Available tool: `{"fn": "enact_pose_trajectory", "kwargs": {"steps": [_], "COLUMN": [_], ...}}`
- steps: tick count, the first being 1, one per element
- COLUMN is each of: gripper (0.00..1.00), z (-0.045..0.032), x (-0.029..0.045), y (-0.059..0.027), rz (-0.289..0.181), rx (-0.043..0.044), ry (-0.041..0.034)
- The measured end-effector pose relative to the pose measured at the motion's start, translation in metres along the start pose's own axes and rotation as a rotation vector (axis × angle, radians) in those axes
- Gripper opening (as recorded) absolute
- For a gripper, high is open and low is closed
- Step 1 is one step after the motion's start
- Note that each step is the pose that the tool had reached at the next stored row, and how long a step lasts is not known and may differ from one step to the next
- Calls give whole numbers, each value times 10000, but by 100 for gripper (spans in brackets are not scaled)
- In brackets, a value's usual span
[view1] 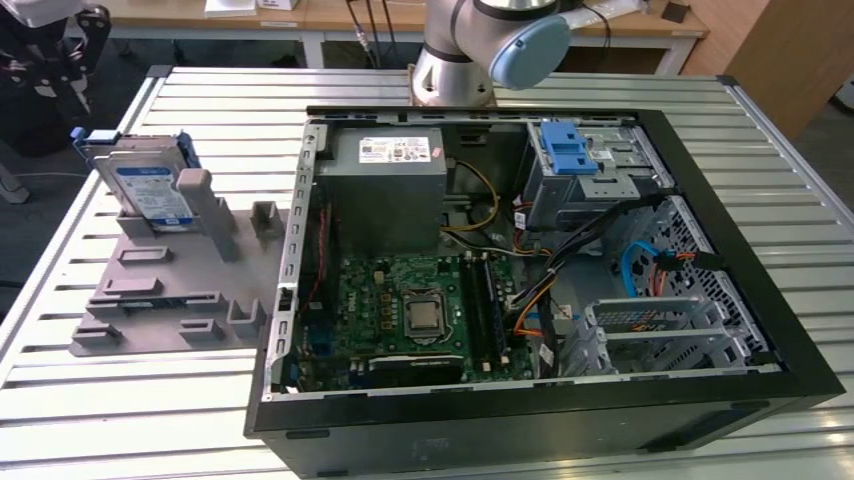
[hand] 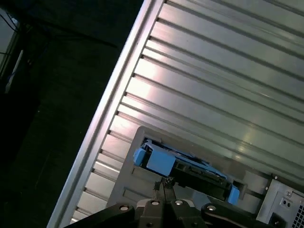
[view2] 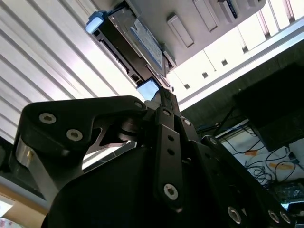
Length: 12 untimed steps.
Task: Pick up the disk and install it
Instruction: 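Pick up the disk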
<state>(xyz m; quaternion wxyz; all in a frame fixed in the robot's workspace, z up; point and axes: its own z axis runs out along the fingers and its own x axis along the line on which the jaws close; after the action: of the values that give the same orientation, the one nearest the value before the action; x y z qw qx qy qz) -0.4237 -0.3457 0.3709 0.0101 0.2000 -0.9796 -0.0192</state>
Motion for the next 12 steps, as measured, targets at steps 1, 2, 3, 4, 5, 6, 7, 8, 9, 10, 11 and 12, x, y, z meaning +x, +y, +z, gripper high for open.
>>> {"fn": "enact_pose_trajectory", "kwargs": {"steps": [1,2,3,4,5,6,7,8,9,10,11,12], "gripper": [11,11,11,11,11,11,11,11,11,11,11,11], "z": [0,1,1,2,2,3,4,5,5,6,7,8], "x": [0,0,0,0,0,0,0,0,0,0,0,0], "y": [0,0,0,0,0,0,0,0,0,0,0,0], "rz": [-164,-330,-503,-694,-872,-1038,-1190,-1345,-1500,-1656,-1810,-1980], "rx": [2,4,6,8,11,13,15,17,19,21,23,26], "ry": [8,15,22,30,38,44,51,57,63,69,74,80]}}
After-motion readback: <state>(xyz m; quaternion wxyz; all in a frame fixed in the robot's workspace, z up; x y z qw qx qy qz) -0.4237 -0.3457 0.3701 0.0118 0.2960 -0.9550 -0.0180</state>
